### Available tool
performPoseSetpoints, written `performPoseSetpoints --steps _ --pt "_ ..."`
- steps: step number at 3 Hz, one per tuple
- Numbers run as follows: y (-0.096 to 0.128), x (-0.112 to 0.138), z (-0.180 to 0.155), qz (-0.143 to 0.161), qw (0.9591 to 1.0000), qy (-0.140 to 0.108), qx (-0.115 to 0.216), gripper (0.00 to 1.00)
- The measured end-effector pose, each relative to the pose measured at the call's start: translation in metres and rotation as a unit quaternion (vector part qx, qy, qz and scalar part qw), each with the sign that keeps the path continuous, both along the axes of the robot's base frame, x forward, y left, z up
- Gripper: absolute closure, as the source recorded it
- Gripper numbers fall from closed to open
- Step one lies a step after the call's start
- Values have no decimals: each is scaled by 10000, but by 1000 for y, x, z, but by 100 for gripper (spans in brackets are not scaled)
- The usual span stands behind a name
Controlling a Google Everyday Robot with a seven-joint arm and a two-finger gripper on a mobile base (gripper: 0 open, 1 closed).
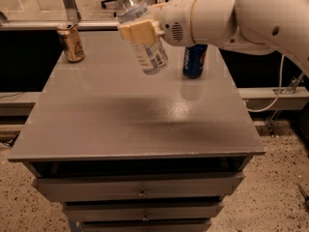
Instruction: Place blue plastic bottle upright
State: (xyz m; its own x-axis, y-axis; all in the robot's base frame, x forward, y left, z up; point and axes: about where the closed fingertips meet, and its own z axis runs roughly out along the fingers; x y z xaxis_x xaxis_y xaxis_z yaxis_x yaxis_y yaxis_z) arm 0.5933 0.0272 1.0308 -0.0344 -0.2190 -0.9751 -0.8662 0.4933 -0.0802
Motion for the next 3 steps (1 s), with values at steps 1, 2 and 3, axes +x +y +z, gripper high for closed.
performPoseSetpoints --steps 1,2,3 --pt "2 0 0 17 10000 -8 -13 100" --pt "9 -1 0 44 9996 -243 165 100" --pt "23 3 -14 -7 9951 -627 763 100"
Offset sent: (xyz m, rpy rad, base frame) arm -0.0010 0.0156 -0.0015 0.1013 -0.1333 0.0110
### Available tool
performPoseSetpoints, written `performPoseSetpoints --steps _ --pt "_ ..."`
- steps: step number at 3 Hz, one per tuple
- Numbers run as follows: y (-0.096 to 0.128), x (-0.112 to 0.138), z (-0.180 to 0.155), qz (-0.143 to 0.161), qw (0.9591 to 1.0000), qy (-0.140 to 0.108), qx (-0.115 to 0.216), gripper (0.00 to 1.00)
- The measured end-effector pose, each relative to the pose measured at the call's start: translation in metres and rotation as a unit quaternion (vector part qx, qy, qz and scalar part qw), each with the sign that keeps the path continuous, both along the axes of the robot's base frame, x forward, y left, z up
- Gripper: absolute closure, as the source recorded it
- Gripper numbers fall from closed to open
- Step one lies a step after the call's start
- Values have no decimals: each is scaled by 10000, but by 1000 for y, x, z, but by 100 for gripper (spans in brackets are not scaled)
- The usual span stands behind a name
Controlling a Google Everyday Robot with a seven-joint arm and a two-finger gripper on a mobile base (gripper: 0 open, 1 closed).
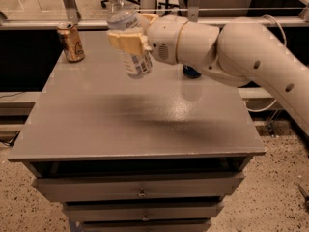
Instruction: Place blue plastic bottle upright
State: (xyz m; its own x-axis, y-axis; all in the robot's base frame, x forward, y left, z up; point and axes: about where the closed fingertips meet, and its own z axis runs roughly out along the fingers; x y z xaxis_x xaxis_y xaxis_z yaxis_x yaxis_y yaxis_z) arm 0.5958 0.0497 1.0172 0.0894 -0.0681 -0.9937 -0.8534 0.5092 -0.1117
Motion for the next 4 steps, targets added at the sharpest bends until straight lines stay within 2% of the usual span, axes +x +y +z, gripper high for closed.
performPoseSetpoints --steps 1,3,4 --pt "10 3 -7 -23 9995 -204 253 100" --pt "5 5 -47 -99 9981 -133 596 100" --pt "2 4 -56 -19 9970 -209 741 100"
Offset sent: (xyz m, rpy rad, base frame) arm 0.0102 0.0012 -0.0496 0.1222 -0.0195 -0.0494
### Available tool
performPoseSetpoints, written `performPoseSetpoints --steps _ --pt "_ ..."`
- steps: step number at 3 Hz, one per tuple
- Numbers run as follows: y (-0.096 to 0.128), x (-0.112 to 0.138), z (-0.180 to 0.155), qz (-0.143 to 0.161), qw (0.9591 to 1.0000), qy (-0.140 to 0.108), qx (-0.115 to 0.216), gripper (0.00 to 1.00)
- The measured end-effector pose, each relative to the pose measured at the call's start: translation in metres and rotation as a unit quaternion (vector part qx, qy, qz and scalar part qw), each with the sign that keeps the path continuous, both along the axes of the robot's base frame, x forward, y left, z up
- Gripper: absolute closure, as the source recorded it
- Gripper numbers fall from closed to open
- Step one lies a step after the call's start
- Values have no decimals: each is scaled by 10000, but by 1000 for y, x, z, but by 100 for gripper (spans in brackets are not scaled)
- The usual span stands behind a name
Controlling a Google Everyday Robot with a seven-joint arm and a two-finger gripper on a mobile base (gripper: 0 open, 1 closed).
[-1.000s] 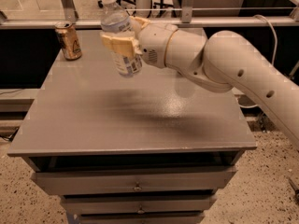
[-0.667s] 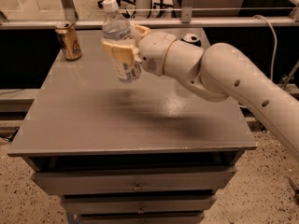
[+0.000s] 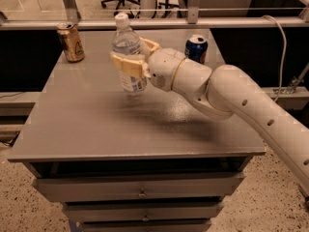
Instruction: Place blue plastic bottle upright
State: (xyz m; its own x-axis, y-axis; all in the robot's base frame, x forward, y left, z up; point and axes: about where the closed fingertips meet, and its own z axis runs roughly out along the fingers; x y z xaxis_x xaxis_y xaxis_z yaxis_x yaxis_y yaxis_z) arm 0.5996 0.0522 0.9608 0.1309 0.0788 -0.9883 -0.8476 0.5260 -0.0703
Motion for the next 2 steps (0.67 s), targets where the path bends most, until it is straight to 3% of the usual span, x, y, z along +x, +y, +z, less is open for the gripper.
performPoseSetpoints --steps 2 --pt "-2 -6 -18 328 9994 -112 -41 59"
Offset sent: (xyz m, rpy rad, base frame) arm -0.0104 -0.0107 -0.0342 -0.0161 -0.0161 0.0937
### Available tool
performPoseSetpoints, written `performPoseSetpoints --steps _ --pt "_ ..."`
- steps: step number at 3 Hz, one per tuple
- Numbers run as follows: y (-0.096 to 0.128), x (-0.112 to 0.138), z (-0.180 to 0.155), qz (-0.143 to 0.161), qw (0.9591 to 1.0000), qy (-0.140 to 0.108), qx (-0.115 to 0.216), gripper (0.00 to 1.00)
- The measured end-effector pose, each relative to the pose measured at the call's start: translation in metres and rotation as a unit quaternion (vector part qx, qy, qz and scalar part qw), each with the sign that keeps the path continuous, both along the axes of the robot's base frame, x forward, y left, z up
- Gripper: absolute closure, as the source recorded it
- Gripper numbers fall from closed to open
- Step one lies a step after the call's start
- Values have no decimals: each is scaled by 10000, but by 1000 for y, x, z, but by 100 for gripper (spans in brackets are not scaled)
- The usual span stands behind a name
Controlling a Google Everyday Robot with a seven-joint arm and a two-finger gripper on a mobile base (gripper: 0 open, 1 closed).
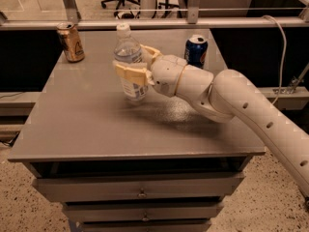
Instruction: Place blue plastic bottle upright
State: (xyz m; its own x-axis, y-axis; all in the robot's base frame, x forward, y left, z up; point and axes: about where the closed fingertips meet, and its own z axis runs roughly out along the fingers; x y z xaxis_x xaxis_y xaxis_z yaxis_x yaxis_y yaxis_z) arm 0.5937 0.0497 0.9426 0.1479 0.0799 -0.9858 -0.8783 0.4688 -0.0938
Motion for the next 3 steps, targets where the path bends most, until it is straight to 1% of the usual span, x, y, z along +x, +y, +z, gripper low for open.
performPoseSetpoints --steps 1,2,3 --pt "-2 -6 -13 92 9999 44 24 28" --pt "-3 -10 -20 124 9999 80 58 4" --pt "-5 -13 -23 121 9999 101 58 0"
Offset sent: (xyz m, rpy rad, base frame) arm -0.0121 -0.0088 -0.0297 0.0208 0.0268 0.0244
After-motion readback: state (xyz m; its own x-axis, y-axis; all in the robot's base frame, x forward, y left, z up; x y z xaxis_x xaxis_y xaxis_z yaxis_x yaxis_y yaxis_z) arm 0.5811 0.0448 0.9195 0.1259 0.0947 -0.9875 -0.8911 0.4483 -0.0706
